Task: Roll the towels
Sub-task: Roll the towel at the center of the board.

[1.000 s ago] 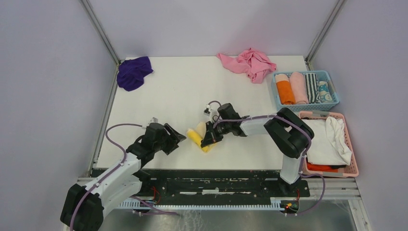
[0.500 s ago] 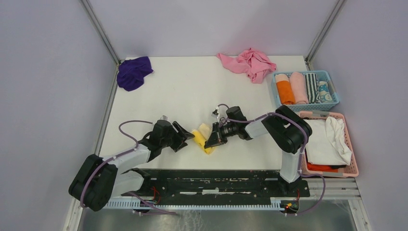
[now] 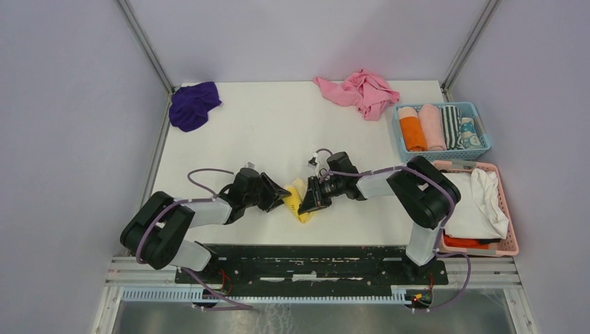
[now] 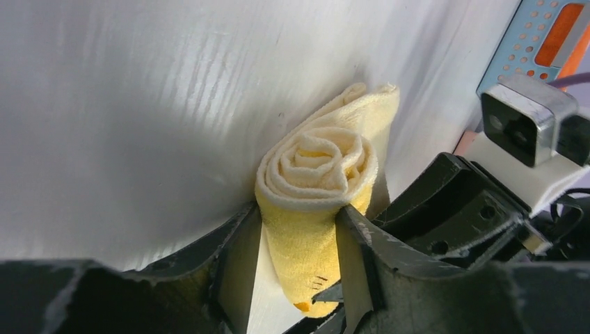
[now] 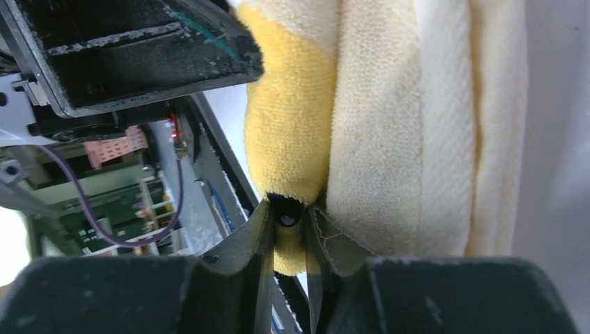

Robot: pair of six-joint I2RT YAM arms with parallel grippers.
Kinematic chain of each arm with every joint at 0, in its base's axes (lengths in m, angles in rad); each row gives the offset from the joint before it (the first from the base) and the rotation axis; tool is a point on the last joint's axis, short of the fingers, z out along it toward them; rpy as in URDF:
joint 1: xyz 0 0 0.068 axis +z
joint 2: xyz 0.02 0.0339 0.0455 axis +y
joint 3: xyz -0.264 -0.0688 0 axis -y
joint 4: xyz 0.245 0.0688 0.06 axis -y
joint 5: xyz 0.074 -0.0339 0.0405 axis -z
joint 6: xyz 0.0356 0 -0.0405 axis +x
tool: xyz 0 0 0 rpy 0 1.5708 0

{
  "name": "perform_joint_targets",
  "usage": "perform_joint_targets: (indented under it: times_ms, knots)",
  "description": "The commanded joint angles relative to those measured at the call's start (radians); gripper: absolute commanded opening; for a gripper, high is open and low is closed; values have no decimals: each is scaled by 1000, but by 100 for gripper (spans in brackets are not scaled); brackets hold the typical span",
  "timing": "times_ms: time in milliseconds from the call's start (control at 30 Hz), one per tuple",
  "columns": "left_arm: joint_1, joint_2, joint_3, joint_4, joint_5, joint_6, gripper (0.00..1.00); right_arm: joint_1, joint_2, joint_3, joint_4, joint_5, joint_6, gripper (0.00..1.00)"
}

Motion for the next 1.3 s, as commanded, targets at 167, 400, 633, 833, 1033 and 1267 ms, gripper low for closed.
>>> perform_joint_targets:
  times_ms: [167, 400, 633, 833, 1033, 1267]
  knots:
    - [-13, 106, -28, -124, -94, -38, 44, 105, -279, 83, -575, 530, -284, 36]
    - [-14, 109, -14, -172, -109, -35, 43, 348, -448, 195, -750, 1029, -453, 54]
    - [-18, 106, -18, -181, -105, -42, 43, 578, -281, 306, -709, 1295, -628, 60]
    - [-17, 101, -15, -189, -100, -41, 43, 660, -103, 383, -720, 1444, -702, 60]
    - [-17, 109, -7, -199, -99, -28, 43, 661, 5, 386, -729, 1535, -714, 60]
    - [-17, 146, 5, -199, -84, -6, 43, 661, -32, 365, -696, 1531, -773, 60]
